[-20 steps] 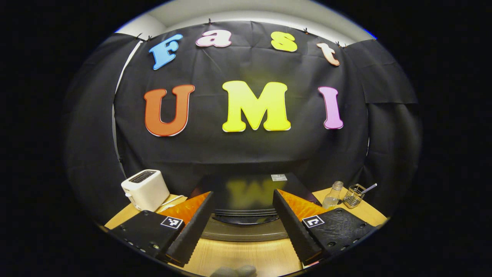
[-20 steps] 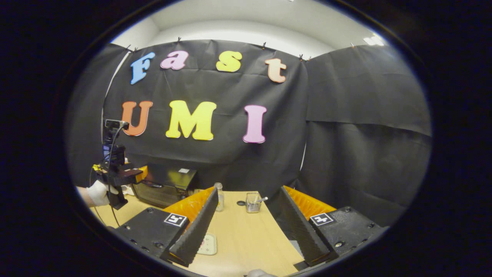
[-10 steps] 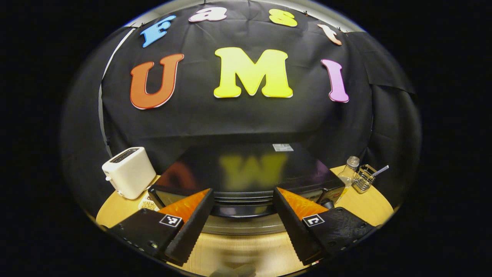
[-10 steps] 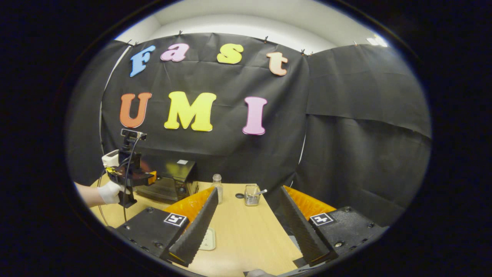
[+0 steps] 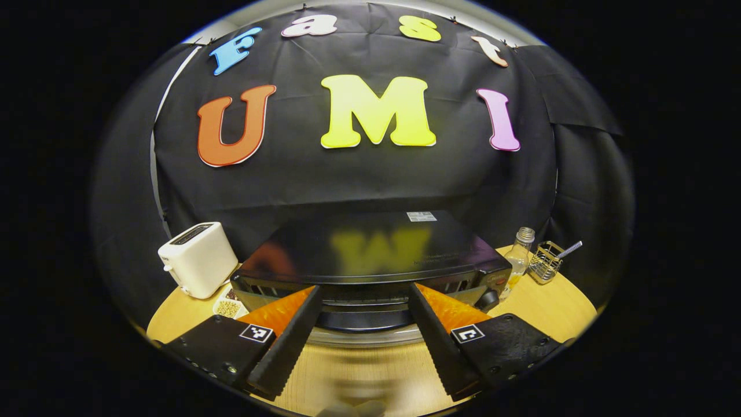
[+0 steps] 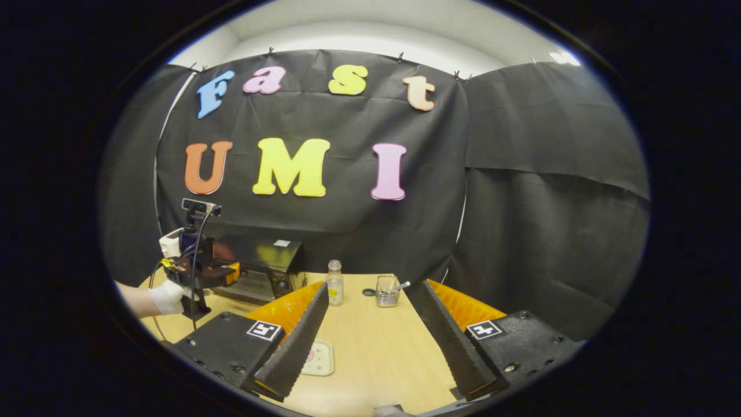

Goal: Open the electric oven with the left hand, put the food in, and close the electric oven.

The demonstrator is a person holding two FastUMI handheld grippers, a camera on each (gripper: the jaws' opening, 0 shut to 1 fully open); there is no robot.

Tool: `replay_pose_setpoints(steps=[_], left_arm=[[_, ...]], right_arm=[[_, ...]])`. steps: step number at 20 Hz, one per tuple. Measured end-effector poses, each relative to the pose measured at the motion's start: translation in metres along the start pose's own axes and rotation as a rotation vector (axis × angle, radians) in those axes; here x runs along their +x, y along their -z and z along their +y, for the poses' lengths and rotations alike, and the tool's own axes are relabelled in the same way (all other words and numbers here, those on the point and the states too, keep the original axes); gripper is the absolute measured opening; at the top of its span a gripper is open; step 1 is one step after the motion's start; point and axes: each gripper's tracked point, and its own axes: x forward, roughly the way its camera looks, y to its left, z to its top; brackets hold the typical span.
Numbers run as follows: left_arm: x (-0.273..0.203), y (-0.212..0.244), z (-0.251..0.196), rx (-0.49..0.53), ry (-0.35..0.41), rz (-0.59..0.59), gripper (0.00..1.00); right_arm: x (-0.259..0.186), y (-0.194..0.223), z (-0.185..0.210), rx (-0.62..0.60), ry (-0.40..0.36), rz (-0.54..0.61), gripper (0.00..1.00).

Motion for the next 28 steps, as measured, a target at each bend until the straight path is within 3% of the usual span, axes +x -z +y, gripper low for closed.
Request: replay_pose_setpoints(steps=[13,24,28], left_arm=[[-0.071,0.092,-0.002,0.008,0.017,0.132,0.94],[-0.076,0.190,-0.010,-0.003,0.023,0.372,0.95],[-0.077,0.187,-0.014,-0.014,0.017,0.369,0.96]], right_arm=[[-0.013,0.023,0.023,-0.004,-0.064,0.044,0.98],[-0.022,0.047,0.013,0.016,-0.046,0.100,0.97],[-0.022,0.052,0.006,0.018,-0.036,0.110,0.98]])
